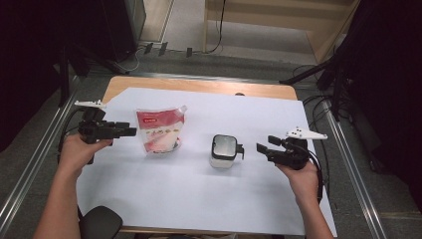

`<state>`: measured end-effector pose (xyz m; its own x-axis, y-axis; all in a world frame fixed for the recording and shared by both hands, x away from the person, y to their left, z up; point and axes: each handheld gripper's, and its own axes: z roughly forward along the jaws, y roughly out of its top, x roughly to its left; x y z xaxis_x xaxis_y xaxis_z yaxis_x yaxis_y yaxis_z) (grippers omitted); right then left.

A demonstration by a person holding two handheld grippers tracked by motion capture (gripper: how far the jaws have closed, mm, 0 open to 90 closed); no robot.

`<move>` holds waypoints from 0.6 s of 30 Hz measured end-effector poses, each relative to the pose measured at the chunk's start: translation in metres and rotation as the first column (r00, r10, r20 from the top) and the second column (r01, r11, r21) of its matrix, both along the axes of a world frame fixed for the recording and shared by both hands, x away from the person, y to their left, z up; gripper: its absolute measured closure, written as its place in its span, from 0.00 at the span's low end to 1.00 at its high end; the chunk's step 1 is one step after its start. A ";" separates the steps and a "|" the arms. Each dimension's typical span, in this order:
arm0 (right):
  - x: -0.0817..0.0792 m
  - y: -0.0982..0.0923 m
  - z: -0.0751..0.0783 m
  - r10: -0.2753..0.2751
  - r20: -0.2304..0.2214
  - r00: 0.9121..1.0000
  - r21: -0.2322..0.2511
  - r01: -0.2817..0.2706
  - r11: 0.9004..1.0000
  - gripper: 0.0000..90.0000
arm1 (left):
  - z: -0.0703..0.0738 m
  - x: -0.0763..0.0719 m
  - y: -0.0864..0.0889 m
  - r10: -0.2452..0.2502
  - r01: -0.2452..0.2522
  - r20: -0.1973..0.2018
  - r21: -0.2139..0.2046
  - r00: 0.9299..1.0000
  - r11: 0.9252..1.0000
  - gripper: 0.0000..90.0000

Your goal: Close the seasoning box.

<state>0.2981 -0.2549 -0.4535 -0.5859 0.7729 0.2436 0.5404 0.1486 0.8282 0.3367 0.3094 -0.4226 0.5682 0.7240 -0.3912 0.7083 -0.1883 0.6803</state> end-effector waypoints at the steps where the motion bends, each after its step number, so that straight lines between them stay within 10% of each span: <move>1: 0.001 -0.003 -0.002 -0.009 -0.001 1.000 0.001 0.009 1.000 0.42 | 0.000 0.000 0.000 0.002 -0.002 -0.002 0.001 1.000 1.000 0.51; 18: 0.007 -0.019 -0.017 -0.072 -0.043 0.996 -0.012 0.071 0.997 0.40 | -0.002 0.001 -0.001 -0.006 0.006 0.000 0.005 1.000 1.000 0.50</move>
<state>0.3053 -0.2737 -0.4705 -0.5181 0.8151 0.2594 0.5852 0.1166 0.8024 0.3381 0.3087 -0.4242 0.5723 0.7229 -0.3873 0.7071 -0.1958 0.6795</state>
